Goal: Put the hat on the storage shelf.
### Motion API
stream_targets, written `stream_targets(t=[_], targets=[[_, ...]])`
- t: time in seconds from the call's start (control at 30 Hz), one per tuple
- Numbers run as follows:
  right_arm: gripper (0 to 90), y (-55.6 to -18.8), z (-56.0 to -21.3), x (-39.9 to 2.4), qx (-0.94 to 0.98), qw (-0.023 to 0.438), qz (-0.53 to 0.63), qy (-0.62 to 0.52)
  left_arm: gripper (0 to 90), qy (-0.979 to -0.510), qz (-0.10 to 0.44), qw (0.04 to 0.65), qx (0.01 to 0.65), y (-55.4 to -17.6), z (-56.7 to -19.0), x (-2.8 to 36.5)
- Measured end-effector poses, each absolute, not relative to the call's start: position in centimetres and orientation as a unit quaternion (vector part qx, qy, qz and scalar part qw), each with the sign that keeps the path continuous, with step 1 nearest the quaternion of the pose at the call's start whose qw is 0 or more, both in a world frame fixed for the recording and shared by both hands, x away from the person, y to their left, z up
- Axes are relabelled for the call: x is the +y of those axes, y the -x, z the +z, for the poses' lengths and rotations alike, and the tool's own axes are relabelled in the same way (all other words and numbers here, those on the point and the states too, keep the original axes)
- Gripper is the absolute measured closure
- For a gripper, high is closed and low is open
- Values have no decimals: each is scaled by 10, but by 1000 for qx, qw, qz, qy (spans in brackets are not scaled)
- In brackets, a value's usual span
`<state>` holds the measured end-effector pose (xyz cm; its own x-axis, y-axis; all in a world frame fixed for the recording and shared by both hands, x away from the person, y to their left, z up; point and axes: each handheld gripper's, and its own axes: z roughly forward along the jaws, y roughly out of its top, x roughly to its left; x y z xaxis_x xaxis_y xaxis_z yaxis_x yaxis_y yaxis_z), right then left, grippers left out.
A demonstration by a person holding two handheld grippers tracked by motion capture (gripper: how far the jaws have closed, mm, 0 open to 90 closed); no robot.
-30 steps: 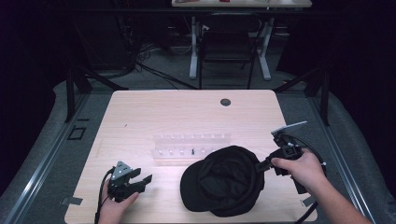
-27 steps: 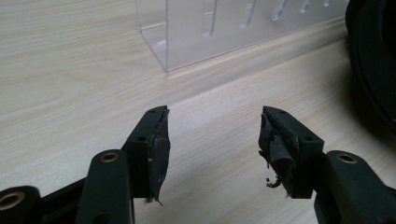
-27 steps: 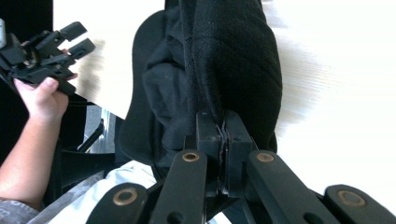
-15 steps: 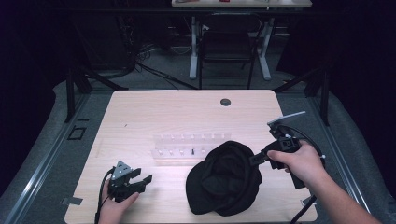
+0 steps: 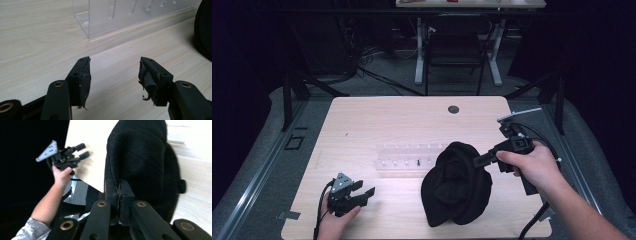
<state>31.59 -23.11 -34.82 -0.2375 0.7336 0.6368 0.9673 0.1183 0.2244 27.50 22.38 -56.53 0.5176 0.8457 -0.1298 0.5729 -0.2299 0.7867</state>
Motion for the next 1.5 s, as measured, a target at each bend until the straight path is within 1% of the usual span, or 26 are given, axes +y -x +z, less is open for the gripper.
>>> stream_targets(t=[0.17,0.6,1.5], targets=[[883,-314,-335,-231,-725,184,-324,578,431,-767,165,413,462,-275,-565,224],[882,-319,-322,-241,-705,180,-352,588,432,-767,164,414,461,-275,-565,224],[882,-326,-293,-232,-699,171,-384,578,438,-765,162,419,462,-273,-564,224]])
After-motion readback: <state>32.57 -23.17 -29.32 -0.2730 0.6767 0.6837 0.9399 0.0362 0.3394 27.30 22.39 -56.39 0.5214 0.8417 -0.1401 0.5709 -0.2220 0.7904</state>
